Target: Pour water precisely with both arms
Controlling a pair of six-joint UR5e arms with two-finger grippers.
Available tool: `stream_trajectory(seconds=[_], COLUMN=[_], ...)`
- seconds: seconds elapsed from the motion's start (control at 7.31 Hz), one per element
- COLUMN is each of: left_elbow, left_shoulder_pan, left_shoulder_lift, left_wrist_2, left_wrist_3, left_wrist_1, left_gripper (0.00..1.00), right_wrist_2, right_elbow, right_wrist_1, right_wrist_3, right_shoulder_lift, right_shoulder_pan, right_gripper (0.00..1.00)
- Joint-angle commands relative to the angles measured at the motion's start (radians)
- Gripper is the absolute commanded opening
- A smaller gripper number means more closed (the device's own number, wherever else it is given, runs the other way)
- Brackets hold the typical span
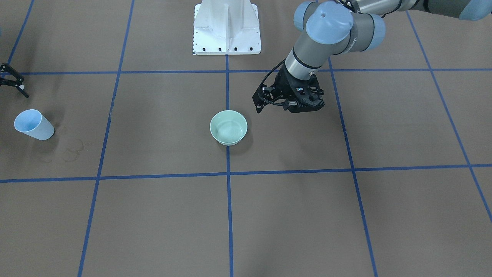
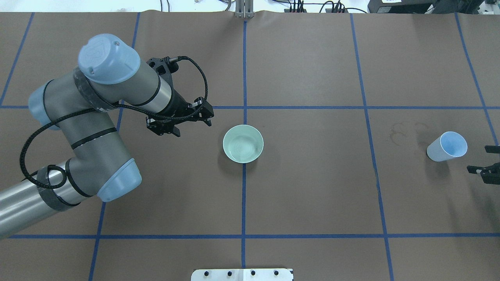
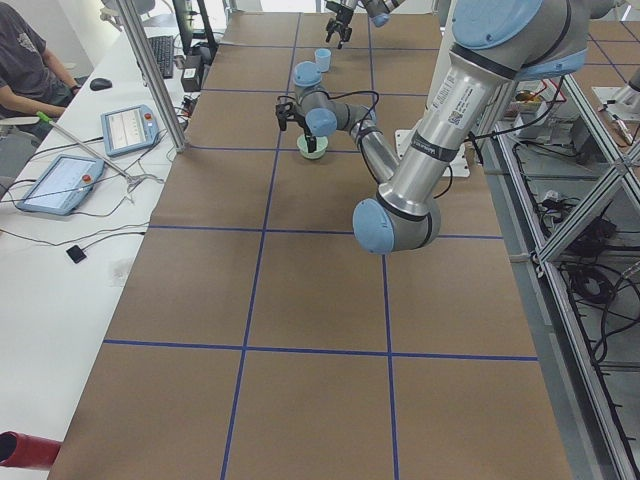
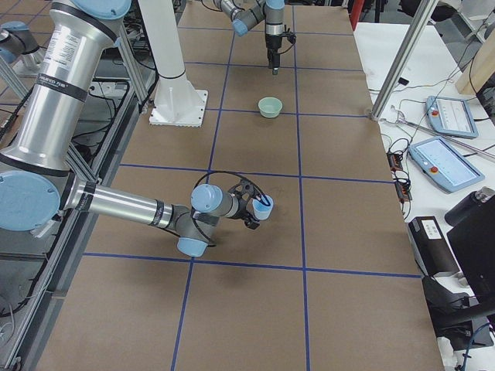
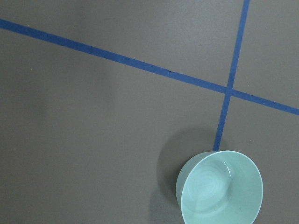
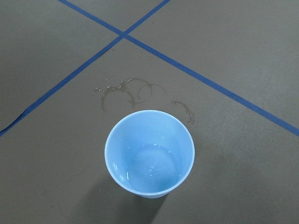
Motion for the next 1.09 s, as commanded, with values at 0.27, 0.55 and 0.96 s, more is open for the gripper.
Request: stream_trajectory(seconds=[0.27,0.55,0.96], left_elbow=[-0.002,-0.002,-0.002], left_shoulder_pan=[-0.002,-0.004,-0.004], left_shoulder_lift=[0.005,0.005,0.005], left_wrist_2=[0.000,0.000,0.000], left_wrist_3=[0.001,0.001,0.001], left_wrist_1=[0.000,0.000,0.000], left_gripper=[0.92,0.92,0.92], right_wrist_2=[-0.042,-0.062,-0.093], right_elbow=[-0.030,-0.038,-0.041], right_wrist_1=[-0.002,-0.002,-0.002], right_wrist_3=[0.029,0.030,0.072], right_shoulder_lift=[0.044,0.059,0.074], right_shoulder_pan=[-0.043,-0.052,-0.078], right_gripper=[0.98,0.98,0.98])
